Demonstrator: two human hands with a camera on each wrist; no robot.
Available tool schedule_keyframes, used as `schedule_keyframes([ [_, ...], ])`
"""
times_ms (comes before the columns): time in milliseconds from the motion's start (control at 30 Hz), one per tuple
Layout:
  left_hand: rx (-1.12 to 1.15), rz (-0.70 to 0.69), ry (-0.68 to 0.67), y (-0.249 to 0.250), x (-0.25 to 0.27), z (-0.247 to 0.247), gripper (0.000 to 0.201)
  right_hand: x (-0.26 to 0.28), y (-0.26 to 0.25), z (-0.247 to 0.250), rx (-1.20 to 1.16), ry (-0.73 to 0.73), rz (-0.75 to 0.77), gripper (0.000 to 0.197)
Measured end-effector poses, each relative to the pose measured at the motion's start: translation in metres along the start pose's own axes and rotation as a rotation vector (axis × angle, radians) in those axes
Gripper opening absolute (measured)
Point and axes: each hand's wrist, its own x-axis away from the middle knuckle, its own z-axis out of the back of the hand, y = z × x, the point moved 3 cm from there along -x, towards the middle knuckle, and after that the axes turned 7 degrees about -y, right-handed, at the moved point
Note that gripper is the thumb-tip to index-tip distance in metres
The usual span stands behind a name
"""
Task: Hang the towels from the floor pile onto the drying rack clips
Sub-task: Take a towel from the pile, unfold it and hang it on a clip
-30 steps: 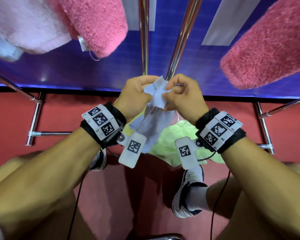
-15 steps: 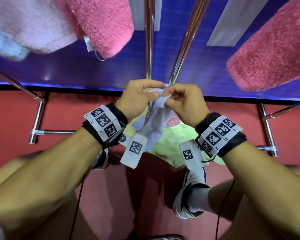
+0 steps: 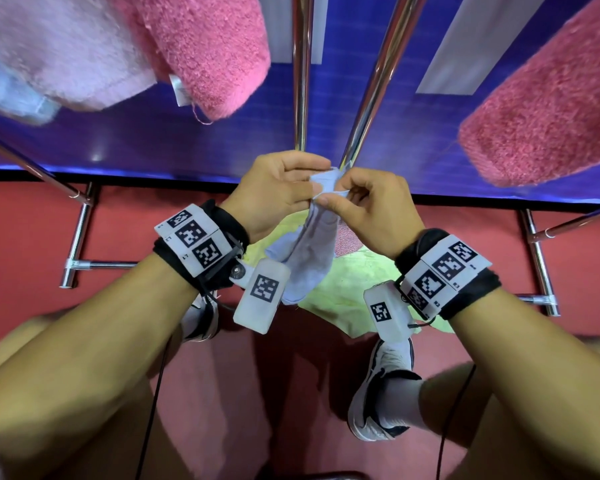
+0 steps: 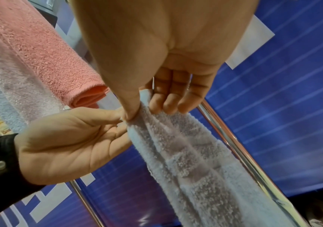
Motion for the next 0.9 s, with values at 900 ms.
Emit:
schedule_keyframes([
  [900, -0.095, -0.005, 0.057, 0.001, 0.006, -0.008, 0.017, 0.001, 0.003, 0.004, -0.049, 0.086, -0.042, 0.024],
])
